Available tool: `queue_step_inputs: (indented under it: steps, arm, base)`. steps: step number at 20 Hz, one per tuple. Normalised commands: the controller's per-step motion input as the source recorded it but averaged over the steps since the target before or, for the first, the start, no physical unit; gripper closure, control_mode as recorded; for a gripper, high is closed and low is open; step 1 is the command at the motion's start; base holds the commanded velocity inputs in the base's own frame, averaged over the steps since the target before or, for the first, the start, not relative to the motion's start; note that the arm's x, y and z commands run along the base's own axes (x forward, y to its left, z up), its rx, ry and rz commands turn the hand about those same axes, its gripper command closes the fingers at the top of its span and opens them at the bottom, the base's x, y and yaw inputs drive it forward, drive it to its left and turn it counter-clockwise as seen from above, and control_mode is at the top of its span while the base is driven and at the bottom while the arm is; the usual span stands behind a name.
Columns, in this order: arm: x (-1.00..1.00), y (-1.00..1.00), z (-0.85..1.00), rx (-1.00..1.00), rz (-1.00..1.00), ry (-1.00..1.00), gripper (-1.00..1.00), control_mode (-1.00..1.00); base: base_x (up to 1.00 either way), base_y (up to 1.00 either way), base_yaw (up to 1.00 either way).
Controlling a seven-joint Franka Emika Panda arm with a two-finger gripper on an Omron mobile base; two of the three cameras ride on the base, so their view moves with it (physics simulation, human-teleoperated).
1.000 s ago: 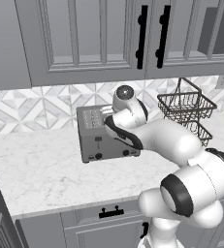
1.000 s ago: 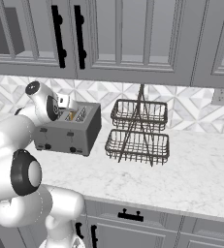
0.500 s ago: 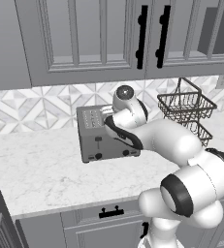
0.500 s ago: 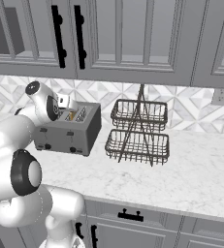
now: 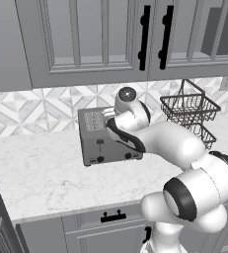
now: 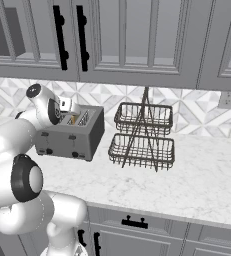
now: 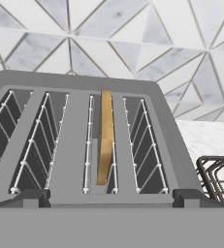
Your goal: Start the toaster. Once the lever pops up, take the bread to the plate on the dining counter.
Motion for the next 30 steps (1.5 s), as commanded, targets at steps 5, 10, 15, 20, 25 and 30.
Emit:
queue_step_inputs:
  steps: [5, 10, 15, 20, 25, 30]
  arm:
    - [0.0, 0.0, 0.0, 0.0, 0.0, 0.0, -1.0, -1.0]
    - [0.0, 0.0, 0.0, 0.0, 0.0, 0.0, -1.0, -1.0]
    - [0.0, 0.0, 0.0, 0.0, 0.0, 0.0, -1.0, -1.0]
    - [0.0, 0.0, 0.0, 0.0, 0.0, 0.0, -1.0, -1.0]
    - [0.0, 0.0, -0.05, 0.0, 0.0, 0.0, -1.0, -1.0]
    - [0.02, 0.0, -0.15, 0.0, 0.0, 0.0, -1.0, -1.0]
  base:
    - [0.0, 0.0, 0.0]
    - [0.0, 0.0, 0.0]
    - [0.0, 0.0, 0.0]
    - [0.0, 0.0, 0.0]
    - [0.0, 0.0, 0.0]
    - [0.0, 0.0, 0.0]
